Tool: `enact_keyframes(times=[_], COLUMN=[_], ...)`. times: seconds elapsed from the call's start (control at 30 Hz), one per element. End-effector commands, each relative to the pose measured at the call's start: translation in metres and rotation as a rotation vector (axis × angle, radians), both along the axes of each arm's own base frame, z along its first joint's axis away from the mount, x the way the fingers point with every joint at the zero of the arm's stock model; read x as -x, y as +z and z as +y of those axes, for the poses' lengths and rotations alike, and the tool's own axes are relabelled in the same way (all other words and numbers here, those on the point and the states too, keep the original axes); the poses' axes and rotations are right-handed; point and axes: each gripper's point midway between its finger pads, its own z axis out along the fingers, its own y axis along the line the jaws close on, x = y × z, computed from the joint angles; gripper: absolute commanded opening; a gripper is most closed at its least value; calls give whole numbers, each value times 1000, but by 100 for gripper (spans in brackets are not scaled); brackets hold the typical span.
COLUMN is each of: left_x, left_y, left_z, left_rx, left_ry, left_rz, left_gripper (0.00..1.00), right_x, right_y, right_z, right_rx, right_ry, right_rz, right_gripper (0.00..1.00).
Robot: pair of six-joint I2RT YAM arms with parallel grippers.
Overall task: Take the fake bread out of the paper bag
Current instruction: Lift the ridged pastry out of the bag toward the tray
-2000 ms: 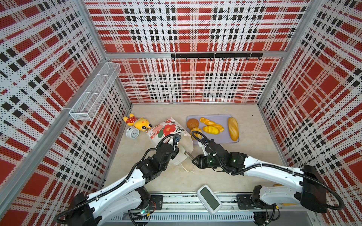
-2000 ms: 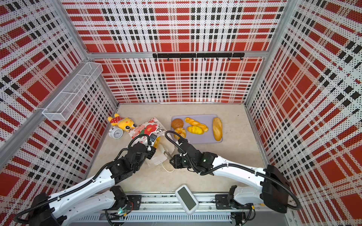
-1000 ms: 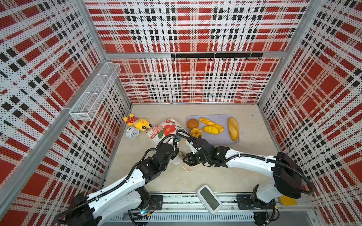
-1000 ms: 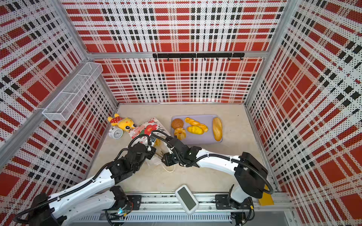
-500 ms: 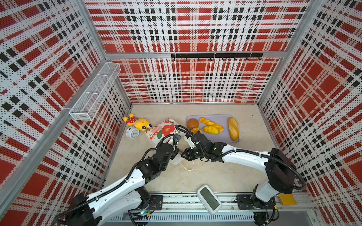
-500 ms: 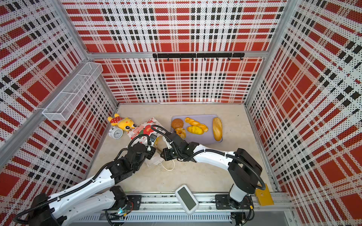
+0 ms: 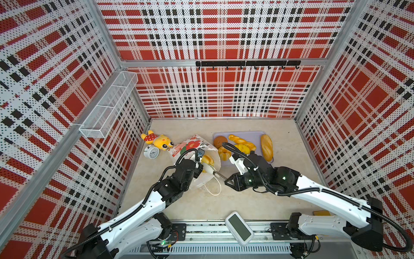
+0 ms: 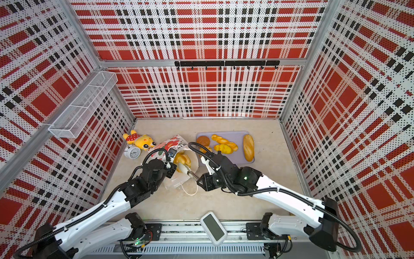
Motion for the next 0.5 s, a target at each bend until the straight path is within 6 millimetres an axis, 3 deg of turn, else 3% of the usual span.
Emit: enact_keyframes(times=[0.0, 0.27, 0.47], left_x=[-4, -4, -2], left_y=[16, 8, 8], left_z=[0, 1, 2], left_rx=[46, 49, 75], left_ry=[-6, -1, 6], left_rz=[-20, -7, -4], left_gripper=[0, 0, 0], right_x=[8, -1, -31], right_y=[9, 56, 45], right_z=[-32, -93, -135], right_rx=[44, 137, 236], right_ry=[-68, -168, -184], right_rz=[2, -88, -8], right_gripper=[0, 0, 0])
